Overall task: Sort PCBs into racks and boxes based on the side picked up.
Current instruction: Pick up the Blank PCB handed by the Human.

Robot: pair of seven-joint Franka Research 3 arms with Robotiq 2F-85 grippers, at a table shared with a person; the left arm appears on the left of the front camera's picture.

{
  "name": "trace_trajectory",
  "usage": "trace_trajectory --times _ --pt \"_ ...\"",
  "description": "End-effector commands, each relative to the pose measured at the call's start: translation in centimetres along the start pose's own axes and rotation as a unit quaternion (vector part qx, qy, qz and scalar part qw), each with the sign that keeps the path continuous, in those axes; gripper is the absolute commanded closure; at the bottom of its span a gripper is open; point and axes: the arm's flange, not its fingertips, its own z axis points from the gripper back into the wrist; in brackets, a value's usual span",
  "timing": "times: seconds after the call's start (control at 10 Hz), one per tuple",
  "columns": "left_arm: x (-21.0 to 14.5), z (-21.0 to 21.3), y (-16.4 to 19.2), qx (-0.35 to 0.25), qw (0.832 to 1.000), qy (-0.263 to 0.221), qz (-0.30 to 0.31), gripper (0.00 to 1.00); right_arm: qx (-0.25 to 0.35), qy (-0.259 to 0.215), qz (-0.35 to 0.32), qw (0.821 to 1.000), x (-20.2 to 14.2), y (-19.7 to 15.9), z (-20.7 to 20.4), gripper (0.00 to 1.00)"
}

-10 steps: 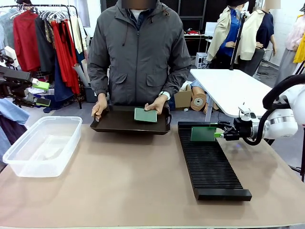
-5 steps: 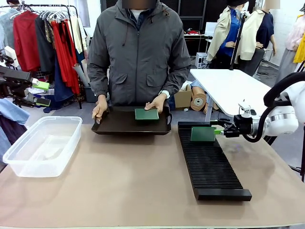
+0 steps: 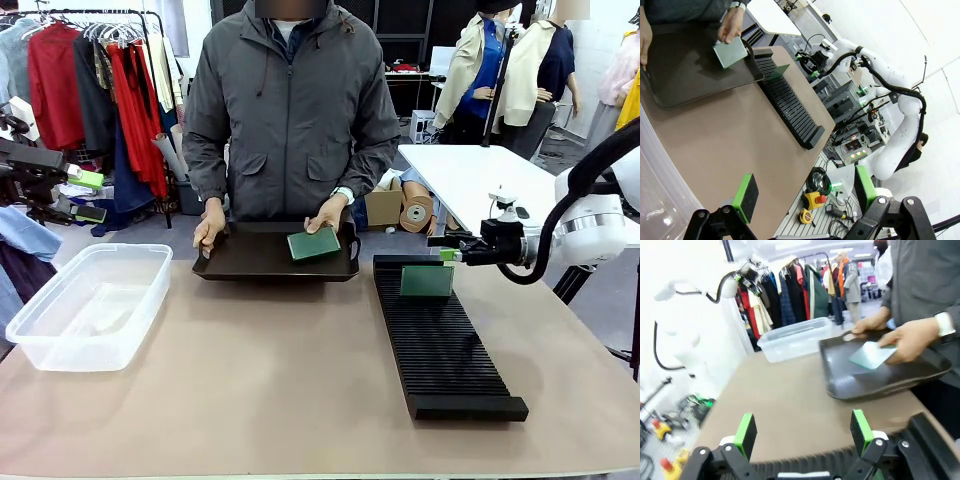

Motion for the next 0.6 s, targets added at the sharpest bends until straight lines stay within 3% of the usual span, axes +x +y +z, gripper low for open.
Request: trace_trajectory --times 0.0,0.3,0.5 --pt "0.0 0.1 -0.2 -0.006 1.0 0.0 0.005 0.0 0.008 -0.009 -0.098 0.995 1.9 3.7 -2.4 0.0" --pt "0.0 0.1 -0.2 -0.006 1.0 0.0 0.005 0.0 -0.017 0.03 -0.242 0.97 3.5 7.6 -5.0 0.0" --pt "0.0 0.1 -0.2 -0.006 1.0 0.0 0.005 0.0 -0.019 0.026 -0.304 0.952 4.6 9.4 -5.8 0.0"
